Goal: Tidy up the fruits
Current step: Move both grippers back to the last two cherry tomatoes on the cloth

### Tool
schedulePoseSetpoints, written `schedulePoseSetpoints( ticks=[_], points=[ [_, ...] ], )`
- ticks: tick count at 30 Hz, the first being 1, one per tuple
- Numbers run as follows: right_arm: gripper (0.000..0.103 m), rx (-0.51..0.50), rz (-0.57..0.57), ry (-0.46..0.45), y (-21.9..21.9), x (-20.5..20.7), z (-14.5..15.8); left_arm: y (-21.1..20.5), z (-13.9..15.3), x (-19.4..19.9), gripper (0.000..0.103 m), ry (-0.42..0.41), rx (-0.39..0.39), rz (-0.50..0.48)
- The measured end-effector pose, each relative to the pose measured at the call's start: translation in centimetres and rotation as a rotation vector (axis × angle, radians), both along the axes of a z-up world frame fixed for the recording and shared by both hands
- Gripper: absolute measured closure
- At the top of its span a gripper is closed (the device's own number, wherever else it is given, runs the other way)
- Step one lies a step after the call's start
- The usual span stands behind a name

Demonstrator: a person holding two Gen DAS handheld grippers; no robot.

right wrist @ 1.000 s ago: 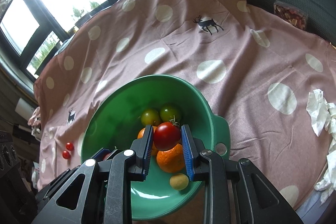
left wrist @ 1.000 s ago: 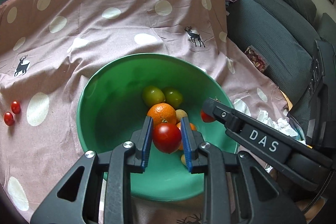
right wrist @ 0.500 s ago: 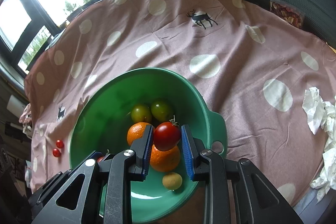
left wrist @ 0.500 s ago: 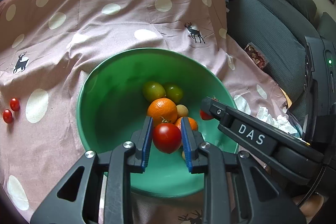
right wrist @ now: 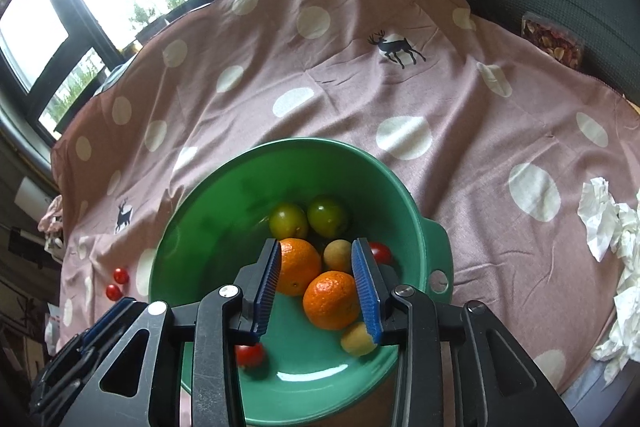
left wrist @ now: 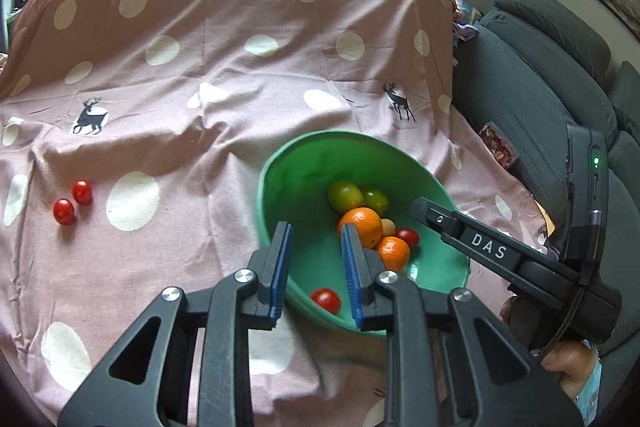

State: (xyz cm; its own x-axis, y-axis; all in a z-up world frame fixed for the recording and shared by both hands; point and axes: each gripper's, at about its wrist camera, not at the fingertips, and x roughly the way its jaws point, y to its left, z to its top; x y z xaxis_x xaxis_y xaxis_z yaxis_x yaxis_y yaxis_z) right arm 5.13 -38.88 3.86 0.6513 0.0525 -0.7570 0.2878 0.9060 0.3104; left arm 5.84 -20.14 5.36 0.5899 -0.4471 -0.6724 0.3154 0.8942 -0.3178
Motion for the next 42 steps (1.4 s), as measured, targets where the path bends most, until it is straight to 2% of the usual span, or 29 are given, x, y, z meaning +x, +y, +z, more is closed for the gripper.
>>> schedulePoseSetpoints(
  ticks=[4, 7, 8, 10, 14, 18, 23, 26, 29, 31, 33, 35, 38, 42],
  points=[
    [0.060, -0.029, 0.039, -0.008, 1.7, 0.2, 0.5, 4.2, 1.4, 0.0, 0.077, -0.024, -0.014, 0.089],
    [0.059, -0.047, 0.063, -0.020, 3.0, 0.4, 0.8, 7.2, 2.1, 0.0, 0.065, -0.062, 0.015, 0.149],
    [0.053, -0.053, 0.073, -0.024, 3.5, 0.5, 0.9, 8.3, 2.2, -0.1, 0.060, -0.075, 0.026, 0.170],
    [0.039, -0.068, 0.090, -0.036, 4.4, 0.7, 1.2, 10.7, 2.1, 0.0, 0.059, -0.082, 0.031, 0.219],
    [0.034, -0.084, 0.135, -0.056, 6.6, 1.2, 1.5, 15.4, 0.9, 0.9, 0.055, -0.031, -0.036, 0.313],
    [0.027, -0.068, 0.212, -0.062, 9.2, 2.0, 1.5, 17.8, -0.1, 1.8, 0.050, -0.003, 0.002, 0.396],
    [0.027, -0.033, 0.314, -0.075, 13.6, 3.8, 2.6, 20.0, -2.0, 3.4, 0.048, 0.071, -0.049, 0.418],
    [0.027, 0.019, 0.433, -0.084, 17.0, 5.7, 2.9, 20.3, -3.0, 4.3, 0.048, 0.085, -0.043, 0.422],
    [0.027, 0.049, 0.522, -0.048, 20.4, 7.9, 2.0, 20.3, -3.8, 5.1, 0.049, 0.109, -0.043, 0.423],
    [0.027, 0.047, 0.537, -0.023, 22.0, 9.3, 1.0, 20.2, -4.4, 5.6, 0.049, 0.116, -0.034, 0.412],
    [0.032, 0.073, 0.548, 0.011, 23.1, 10.8, -0.1, 19.9, -5.0, 6.2, 0.050, 0.131, -0.011, 0.405],
    [0.044, 0.116, 0.567, 0.061, 23.7, 12.3, -1.4, 19.7, -5.8, 6.9, 0.050, 0.150, -0.005, 0.387],
    [0.047, 0.157, 0.572, 0.111, 24.4, 13.7, -3.1, 19.6, -6.9, 7.6, 0.050, 0.187, 0.006, 0.374],
    [0.053, 0.126, 0.606, 0.148, 25.9, 14.6, -4.7, 19.6, -7.4, 8.1, 0.050, 0.194, 0.000, 0.368]
  ],
)
